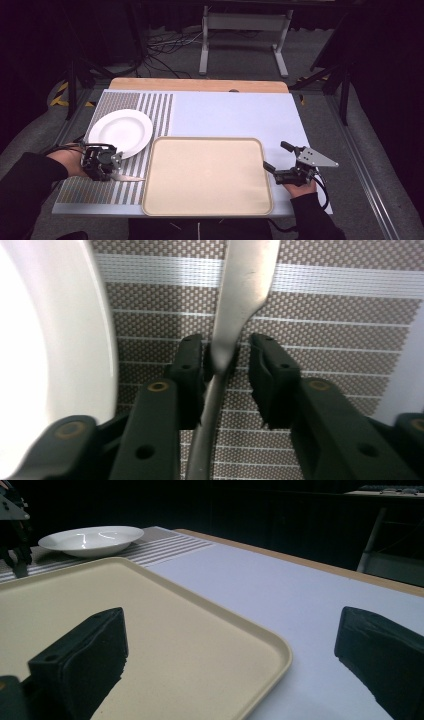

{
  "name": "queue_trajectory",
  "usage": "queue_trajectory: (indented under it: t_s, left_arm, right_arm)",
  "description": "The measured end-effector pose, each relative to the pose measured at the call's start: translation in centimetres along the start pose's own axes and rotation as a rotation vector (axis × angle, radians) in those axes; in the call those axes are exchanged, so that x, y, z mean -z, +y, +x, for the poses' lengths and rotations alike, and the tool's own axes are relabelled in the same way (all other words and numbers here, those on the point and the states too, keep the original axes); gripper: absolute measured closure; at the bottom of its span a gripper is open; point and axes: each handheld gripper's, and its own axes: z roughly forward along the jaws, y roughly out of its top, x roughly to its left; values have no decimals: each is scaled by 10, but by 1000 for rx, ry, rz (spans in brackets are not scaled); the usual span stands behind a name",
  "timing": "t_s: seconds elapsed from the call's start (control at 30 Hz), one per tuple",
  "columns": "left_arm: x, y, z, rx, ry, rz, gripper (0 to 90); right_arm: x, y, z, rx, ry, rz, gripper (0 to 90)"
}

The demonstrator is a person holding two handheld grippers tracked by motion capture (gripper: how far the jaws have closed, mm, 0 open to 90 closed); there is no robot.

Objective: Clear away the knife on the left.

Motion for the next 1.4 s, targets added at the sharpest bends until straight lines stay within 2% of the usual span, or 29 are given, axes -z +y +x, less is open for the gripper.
queue_trajectory:
  t_s: [0.07, 0.13, 0.17, 0.23, 0.4, 0.53, 0.7, 0.8, 0.83, 1.17, 1.4]
  left_arm:
    - [0, 0, 0, 1, -6, 0, 741]
    - [0, 2, 2, -24, -9, 11, 754]
    - [-1, 3, 2, -20, -14, 5, 760]
    - [-1, 4, 1, -37, -4, 25, 773]
    - [-1, 5, 0, -72, 12, 27, 794]
    - [-1, 7, -1, -83, 21, 39, 799]
    - [-1, 6, -4, -75, 38, 46, 803]
    - [-1, 6, -4, -78, 28, 43, 803]
    - [-1, 6, -5, -76, 45, 38, 804]
    - [-1, 6, -4, -68, 36, 36, 805]
    - [1, 9, -4, -80, 35, 64, 804]
  right_arm:
    - [1, 0, 0, 1, -1, 0, 11]
    - [3, -1, 0, -5, -7, -1, 11]
    - [4, -2, 0, -6, -8, -2, 12]
    - [5, -2, 0, -8, -12, -3, 12]
    - [7, -3, 0, -10, -16, -4, 12]
    - [7, -3, 0, -8, -18, -5, 12]
    - [7, -2, 1, -6, -12, -5, 13]
    - [7, -2, 1, -12, -11, -9, 13]
    - [7, -2, 0, -16, -7, -12, 13]
    - [7, -2, -1, -34, 8, -22, 13]
    - [8, -2, -2, -39, 16, -35, 13]
